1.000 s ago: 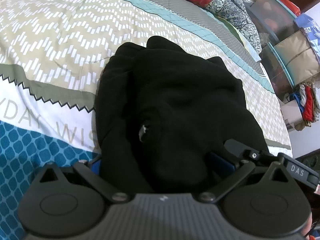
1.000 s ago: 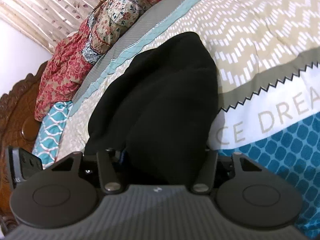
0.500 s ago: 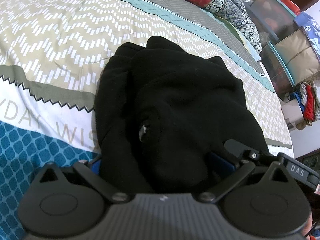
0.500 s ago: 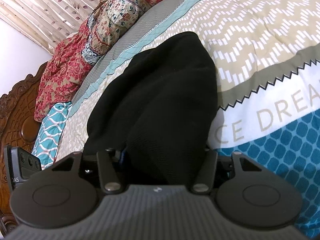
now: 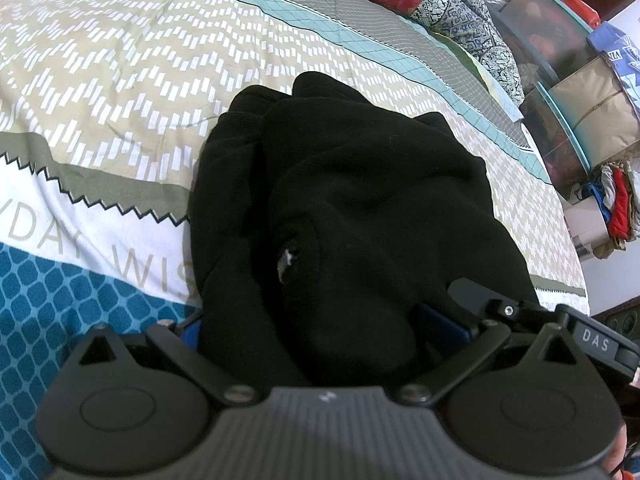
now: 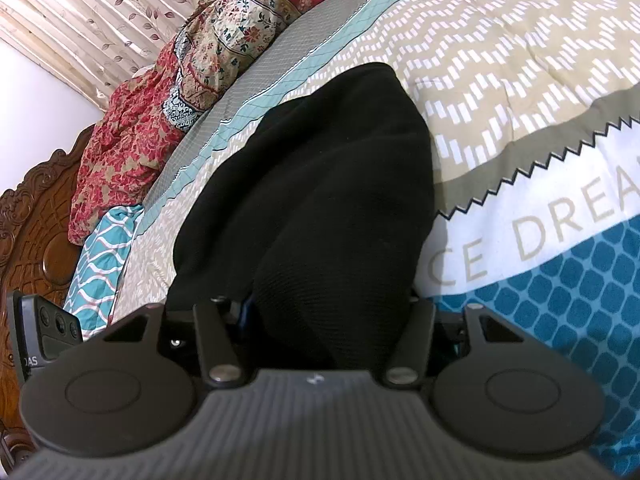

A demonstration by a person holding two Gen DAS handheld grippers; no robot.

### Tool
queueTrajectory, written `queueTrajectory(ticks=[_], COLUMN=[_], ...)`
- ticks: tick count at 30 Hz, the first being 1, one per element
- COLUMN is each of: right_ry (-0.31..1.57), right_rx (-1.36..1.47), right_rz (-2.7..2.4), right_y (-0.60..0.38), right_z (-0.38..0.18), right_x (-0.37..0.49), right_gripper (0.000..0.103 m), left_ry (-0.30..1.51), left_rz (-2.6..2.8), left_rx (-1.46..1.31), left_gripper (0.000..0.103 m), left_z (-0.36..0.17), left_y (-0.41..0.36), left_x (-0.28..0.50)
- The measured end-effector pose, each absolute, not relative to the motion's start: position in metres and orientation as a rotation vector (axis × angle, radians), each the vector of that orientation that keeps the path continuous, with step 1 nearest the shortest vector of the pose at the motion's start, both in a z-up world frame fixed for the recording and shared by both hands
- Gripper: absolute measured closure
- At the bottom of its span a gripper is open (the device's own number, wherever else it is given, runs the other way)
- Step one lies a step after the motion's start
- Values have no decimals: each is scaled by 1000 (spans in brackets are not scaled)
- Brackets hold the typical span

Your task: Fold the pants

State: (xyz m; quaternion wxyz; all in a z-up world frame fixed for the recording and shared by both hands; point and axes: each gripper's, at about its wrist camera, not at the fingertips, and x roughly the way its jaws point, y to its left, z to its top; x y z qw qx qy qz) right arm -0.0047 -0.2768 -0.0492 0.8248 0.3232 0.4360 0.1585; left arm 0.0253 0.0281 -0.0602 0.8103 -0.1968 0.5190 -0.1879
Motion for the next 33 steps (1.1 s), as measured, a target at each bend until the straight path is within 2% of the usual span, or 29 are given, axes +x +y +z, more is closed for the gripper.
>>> queueTrajectory(ticks=[33], right_ry=[922], right_rx=[709], right_rz=[329], right_y=[-277], right_z=[-49], right_x=[-8], right_gripper=[45], left_ry=[1098], left_rz=[-399], left_rx=[-411], left_gripper=[0], left_z=[-60], left_y=[26], left_x=[22])
